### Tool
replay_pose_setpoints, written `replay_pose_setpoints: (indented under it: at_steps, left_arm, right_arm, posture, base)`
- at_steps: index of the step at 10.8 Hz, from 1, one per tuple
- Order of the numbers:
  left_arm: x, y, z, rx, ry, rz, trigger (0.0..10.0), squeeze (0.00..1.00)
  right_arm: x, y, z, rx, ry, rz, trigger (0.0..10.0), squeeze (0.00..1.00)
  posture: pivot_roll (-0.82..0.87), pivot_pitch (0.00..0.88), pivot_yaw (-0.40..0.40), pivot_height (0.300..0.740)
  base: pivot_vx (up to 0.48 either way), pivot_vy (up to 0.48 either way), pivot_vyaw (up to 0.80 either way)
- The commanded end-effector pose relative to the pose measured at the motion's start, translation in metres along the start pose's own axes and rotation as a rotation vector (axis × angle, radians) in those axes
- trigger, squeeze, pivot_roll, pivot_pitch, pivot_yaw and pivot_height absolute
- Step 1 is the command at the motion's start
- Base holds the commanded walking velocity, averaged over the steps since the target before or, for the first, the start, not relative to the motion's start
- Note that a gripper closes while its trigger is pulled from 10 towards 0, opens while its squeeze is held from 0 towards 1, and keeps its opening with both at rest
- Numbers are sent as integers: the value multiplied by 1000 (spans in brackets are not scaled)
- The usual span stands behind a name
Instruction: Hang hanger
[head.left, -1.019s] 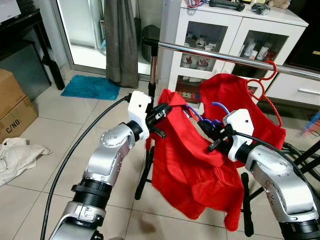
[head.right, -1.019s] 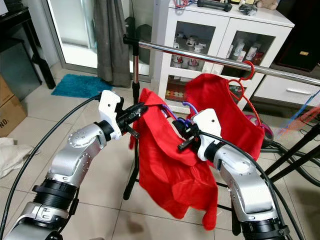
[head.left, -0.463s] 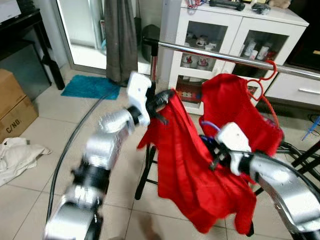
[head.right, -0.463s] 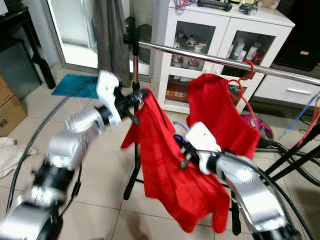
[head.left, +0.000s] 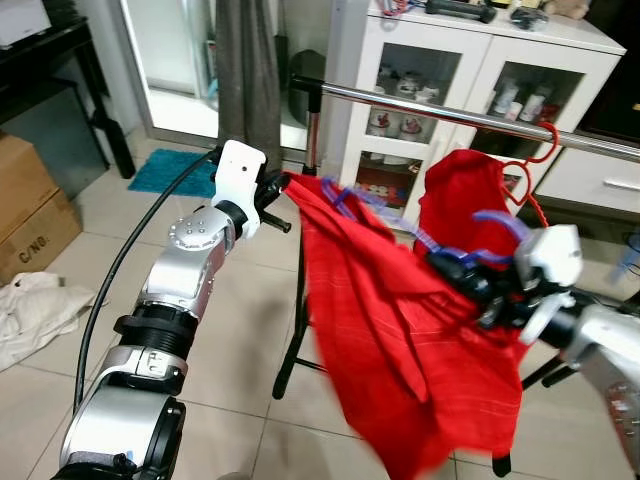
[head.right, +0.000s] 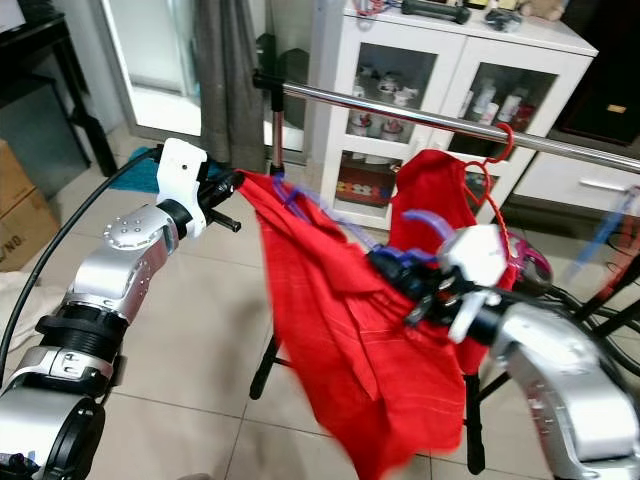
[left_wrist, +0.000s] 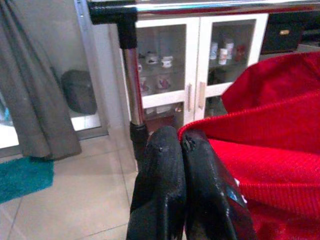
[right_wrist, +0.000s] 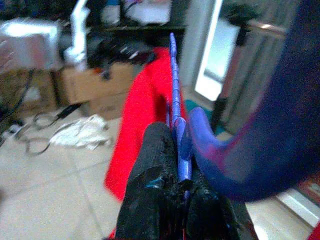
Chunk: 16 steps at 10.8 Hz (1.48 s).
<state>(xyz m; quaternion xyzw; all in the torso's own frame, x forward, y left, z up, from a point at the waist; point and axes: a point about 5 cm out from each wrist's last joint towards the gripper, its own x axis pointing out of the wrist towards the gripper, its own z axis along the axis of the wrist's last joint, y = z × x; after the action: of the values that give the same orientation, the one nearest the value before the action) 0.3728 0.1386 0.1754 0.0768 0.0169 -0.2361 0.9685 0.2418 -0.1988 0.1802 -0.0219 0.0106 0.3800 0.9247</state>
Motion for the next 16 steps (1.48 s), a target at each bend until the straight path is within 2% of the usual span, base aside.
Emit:
replay_pose_setpoints:
  at_steps: [1, 2, 3, 4, 5, 6, 7, 9, 10, 11, 12, 13, 14, 15, 16]
  left_arm:
    - [-2, -3, -5, 15, 13, -28, 0, 0]
    - [-1, -21, -10, 17, 15, -115, 0, 0]
    - [3, -44, -7, -7, -14, -195, 0, 0]
    - [6, -54, -1, -27, -50, -212, 0, 0]
    - [11, -62, 9, -88, -89, -225, 0, 0]
    - [11, -81, 7, -82, -76, -323, 0, 0]
    - [6, -101, 0, -59, -49, -431, 0, 0]
    - [-4, -125, 1, -94, -65, -551, 0, 0]
    - [-6, -119, -1, -96, -69, -492, 0, 0]
    - [-15, -97, -7, -46, -48, -379, 0, 0]
    - [-24, -84, -10, 6, -31, -323, 0, 0]
    - [-36, -71, -15, 18, -6, -273, 0, 0]
    - [-52, -58, -30, 0, 46, -217, 2824, 0]
    - [-61, -53, -42, 7, 83, -176, 7608, 0]
    - [-66, -51, -57, -3, 138, -130, 10000, 0]
  right_arm:
    - [-6, -13, 7, 21, -43, -98, 10000, 0]
    - [1, -16, 14, 86, -121, -153, 10000, 0]
    - [17, -20, 16, 138, -178, -280, 10000, 0]
    - [29, -6, 12, 86, -116, -190, 10000, 0]
    - [38, 9, 7, 40, -81, -125, 10000, 0]
    - [47, -7, 17, 191, -220, -332, 10000, 0]
    - [49, -25, 29, 305, -365, -483, 10000, 0]
    - [38, -46, 50, 447, -605, -612, 10000, 0]
    - [37, -42, 39, 267, -427, -627, 10000, 0]
    - [31, -28, 12, 144, -193, -574, 10000, 0]
    - [21, -15, -7, 104, -45, -494, 10000, 0]
    - [7, -1, -29, 57, 126, -400, 10000, 0]
    - [-12, 12, -54, 31, 320, -312, 10000, 0]
    - [-19, 17, -65, 43, 393, -287, 10000, 0]
    - [-22, 11, -79, 79, 461, -408, 10000, 0]
  posture:
    - [21, 0, -45, 740]
    - [24, 0, -44, 740]
    - [23, 0, -43, 740]
    - [23, 0, -42, 740]
    - [26, 0, -44, 740]
    - [28, 0, -41, 740]
    - [27, 0, -39, 740]
    - [28, 0, -41, 740]
    - [28, 0, -45, 740]
    - [30, 0, -51, 740]
    - [30, 0, -55, 740]
    - [27, 0, -51, 740]
    - [19, 0, -38, 740]
    - [16, 0, -34, 740]
    - [14, 0, -32, 740]
  base:
    - [0, 0, 0]
    - [0, 0, 0]
    - [0, 0, 0]
    - [0, 0, 0]
    - [0, 0, 0]
    - [0, 0, 0]
    - [0, 0, 0]
    - [0, 0, 0]
    - [0, 0, 0]
    - [0, 0, 0]
    - [0, 0, 0]
    - [0, 0, 0]
    - [0, 0, 0]
    - [0, 0, 0]
    - [0, 0, -800]
